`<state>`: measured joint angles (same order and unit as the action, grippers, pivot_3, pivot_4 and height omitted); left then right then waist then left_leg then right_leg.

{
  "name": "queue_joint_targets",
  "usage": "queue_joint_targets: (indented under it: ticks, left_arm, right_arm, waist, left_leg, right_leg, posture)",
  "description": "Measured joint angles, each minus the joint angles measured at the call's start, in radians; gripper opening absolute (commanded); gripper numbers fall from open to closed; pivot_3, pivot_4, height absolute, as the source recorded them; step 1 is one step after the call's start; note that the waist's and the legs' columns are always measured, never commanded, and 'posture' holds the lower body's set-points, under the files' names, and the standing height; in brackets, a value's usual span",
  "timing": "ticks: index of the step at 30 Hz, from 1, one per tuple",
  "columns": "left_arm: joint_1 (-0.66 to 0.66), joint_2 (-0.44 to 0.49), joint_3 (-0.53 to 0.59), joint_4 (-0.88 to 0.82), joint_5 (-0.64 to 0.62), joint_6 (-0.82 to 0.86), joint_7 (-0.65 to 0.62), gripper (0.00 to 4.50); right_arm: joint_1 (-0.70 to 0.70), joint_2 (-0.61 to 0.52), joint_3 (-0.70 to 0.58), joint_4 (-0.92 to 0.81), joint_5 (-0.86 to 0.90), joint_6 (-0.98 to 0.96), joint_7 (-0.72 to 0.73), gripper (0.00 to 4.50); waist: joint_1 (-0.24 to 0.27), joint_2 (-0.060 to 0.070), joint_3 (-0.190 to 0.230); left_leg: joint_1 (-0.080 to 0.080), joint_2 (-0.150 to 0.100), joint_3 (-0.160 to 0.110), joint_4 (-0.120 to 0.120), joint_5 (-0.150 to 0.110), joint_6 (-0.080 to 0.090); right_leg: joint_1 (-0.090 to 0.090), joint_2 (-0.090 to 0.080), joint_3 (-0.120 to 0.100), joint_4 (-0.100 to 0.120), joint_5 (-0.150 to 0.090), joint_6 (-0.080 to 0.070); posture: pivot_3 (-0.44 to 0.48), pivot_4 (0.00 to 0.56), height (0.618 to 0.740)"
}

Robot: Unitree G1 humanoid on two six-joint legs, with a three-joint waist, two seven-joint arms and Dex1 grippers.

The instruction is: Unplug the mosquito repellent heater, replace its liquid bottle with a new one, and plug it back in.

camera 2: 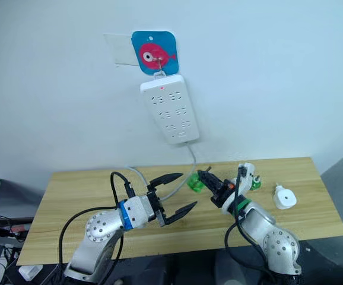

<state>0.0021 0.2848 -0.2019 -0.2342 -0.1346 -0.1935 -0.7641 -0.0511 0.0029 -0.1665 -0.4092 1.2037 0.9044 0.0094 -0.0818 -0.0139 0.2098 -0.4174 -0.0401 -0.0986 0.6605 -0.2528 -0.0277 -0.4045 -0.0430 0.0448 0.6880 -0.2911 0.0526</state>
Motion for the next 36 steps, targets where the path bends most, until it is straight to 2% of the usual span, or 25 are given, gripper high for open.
queue_joint_targets:
  ticks: [4, 9, 20, 33, 34, 36]
  left_arm:
    - [-0.008, -0.040, -0.028, 0.007, 0.028, -0.013, 0.060, 4.50]
    - [-0.034, -0.056, -0.028, 0.037, 0.022, -0.002, 0.095, 4.50]
    - [-0.085, -0.056, -0.028, 0.087, -0.054, 0.052, 0.057, 4.50]
    - [-0.117, -0.088, -0.028, 0.127, -0.056, 0.033, 0.076, 4.50]
    - [-0.117, -0.089, -0.028, 0.127, -0.057, 0.033, 0.075, 4.11]
    - [-0.117, -0.091, -0.028, 0.127, -0.064, 0.033, 0.072, 3.66]
  right_arm:
    - [-0.019, 0.009, -0.030, 0.022, 0.172, -0.001, -0.148, 0.85]
    - [-0.028, -0.011, -0.022, 0.023, 0.292, -0.011, -0.230, 0.85]
    - [-0.040, -0.059, 0.033, 0.028, 0.392, -0.066, -0.277, 0.85]
    - [-0.039, -0.106, 0.082, 0.027, 0.462, -0.116, -0.295, 0.85]
    - [-0.039, -0.108, 0.085, 0.027, 0.466, -0.121, -0.295, 0.85]
    - [-0.039, -0.110, 0.091, 0.027, 0.469, -0.133, -0.297, 0.85]
  waist:
    - [-0.001, 0.001, -0.005]
    - [-0.002, 0.001, -0.005]
    - [-0.003, 0.001, -0.005]
    - [-0.003, 0.001, -0.005]
    - [-0.004, 0.001, -0.005]
    - [-0.004, 0.001, -0.005]
  left_leg:
    - [0.000, 0.000, 0.001, 0.000, 0.000, 0.000]
    - [0.000, 0.001, 0.001, 0.000, 0.000, 0.001]
    - [0.000, 0.001, 0.001, 0.001, 0.000, 0.001]
    - [0.000, 0.001, 0.001, 0.001, 0.000, 0.001]
    - [0.000, 0.001, 0.001, 0.001, 0.000, 0.001]
    - [0.000, 0.001, 0.001, 0.001, 0.000, 0.001]
  right_leg:
    - [0.000, 0.003, 0.000, 0.000, 0.000, 0.000]
    - [0.000, 0.005, 0.000, 0.001, 0.000, 0.000]
    - [0.000, 0.006, 0.000, 0.001, 0.000, 0.000]
    - [0.000, 0.006, 0.000, 0.001, 0.000, 0.000]
    - [0.000, 0.006, 0.000, 0.001, 0.000, 0.000]
    - [0.000, 0.006, 0.000, 0.000, 0.000, 0.000]
  posture:
    - [-0.071, 0.171, 0.740]
    - [-0.070, 0.186, 0.740]
    - [-0.081, 0.197, 0.740]
    - [-0.087, 0.206, 0.740]
    - [-0.087, 0.206, 0.740]
    - [-0.089, 0.207, 0.740]
